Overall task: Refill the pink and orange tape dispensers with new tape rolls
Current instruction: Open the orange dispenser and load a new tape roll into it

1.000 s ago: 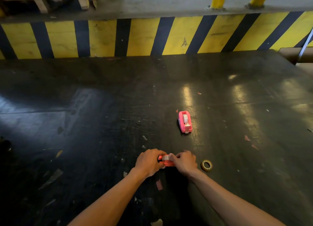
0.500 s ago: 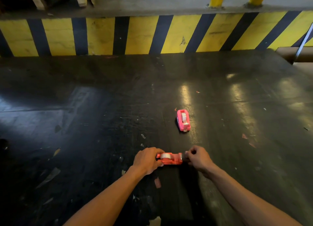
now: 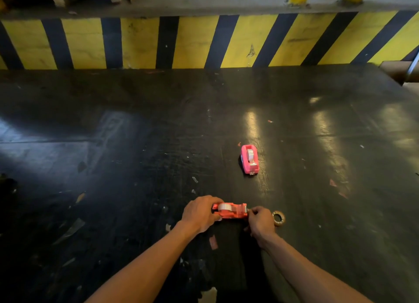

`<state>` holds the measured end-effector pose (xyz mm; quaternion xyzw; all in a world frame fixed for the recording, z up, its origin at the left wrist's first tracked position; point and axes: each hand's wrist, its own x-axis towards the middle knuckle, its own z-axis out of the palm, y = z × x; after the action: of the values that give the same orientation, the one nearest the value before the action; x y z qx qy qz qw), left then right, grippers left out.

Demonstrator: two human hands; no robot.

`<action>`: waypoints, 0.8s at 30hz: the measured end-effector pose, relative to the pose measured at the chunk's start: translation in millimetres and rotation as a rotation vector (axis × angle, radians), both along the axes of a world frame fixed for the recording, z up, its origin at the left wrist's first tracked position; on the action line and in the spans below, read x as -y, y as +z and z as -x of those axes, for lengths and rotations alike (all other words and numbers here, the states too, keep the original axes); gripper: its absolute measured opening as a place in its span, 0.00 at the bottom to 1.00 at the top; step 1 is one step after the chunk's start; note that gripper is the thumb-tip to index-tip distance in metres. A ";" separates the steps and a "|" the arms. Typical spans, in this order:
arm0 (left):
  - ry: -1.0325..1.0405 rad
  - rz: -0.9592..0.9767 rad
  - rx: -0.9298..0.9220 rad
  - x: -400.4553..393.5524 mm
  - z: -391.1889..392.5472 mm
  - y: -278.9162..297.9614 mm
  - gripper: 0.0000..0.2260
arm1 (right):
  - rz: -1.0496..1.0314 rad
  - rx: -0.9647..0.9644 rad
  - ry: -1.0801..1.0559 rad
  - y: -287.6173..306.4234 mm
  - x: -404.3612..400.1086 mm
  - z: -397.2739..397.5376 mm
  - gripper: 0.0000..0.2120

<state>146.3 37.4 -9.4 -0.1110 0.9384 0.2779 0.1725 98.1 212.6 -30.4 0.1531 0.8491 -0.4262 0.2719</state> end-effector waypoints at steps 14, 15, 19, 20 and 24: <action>-0.077 0.009 -0.031 4.6 -6.1 -6.6 0.30 | -0.174 -0.344 0.385 29.0 3.4 27.0 0.26; -0.105 -0.011 0.003 6.7 -5.7 -5.5 0.31 | -0.174 -0.393 0.461 28.8 5.3 26.2 0.27; -0.051 -0.214 0.090 26.8 -4.9 -4.9 0.35 | -0.325 -0.401 1.002 24.7 14.9 20.6 0.41; 0.005 -0.228 0.063 33.3 -5.1 -7.1 0.35 | -0.367 -0.382 1.080 23.5 17.5 20.4 0.42; 0.247 -0.084 -0.120 59.8 -5.8 -23.5 0.28 | -0.407 -0.370 1.167 19.8 30.3 27.5 0.36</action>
<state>152.1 -22.4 -32.9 -0.2014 0.9139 0.3422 0.0850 70.6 182.3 -10.6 -0.3614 0.8894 -0.0580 0.2739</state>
